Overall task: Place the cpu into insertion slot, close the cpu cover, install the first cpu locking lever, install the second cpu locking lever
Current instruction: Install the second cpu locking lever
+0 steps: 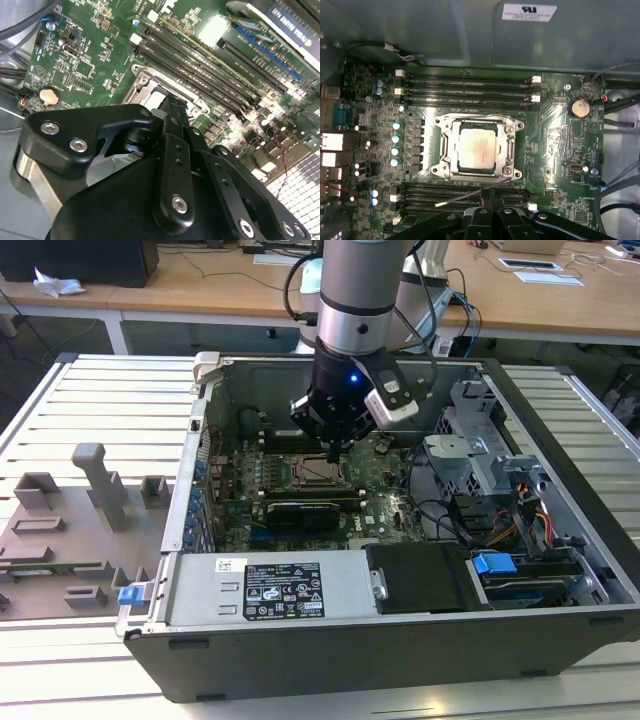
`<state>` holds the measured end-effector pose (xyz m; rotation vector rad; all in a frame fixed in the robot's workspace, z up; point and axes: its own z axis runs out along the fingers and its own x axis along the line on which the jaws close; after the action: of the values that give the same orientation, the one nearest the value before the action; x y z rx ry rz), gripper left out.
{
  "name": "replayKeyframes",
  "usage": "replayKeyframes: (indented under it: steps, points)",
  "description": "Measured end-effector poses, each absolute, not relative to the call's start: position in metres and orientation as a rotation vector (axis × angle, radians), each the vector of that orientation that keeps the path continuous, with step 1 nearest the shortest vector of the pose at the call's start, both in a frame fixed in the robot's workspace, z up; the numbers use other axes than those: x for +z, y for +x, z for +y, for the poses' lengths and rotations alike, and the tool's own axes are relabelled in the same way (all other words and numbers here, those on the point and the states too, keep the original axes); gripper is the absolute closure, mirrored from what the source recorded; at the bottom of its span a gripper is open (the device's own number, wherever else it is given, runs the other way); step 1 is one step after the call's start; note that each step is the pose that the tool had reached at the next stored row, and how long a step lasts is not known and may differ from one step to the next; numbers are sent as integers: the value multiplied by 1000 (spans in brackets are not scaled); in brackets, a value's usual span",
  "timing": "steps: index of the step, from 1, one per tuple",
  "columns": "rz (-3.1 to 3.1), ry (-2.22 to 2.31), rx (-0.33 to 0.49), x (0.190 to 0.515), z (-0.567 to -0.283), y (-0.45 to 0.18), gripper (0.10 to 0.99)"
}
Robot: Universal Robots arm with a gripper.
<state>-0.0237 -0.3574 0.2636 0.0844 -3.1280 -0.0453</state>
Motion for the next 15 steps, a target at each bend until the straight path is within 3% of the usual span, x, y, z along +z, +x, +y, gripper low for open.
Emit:
replayKeyframes:
  steps: [15]
  points:
    - [-3128, 85, -74, 251, -377, -25, 980]
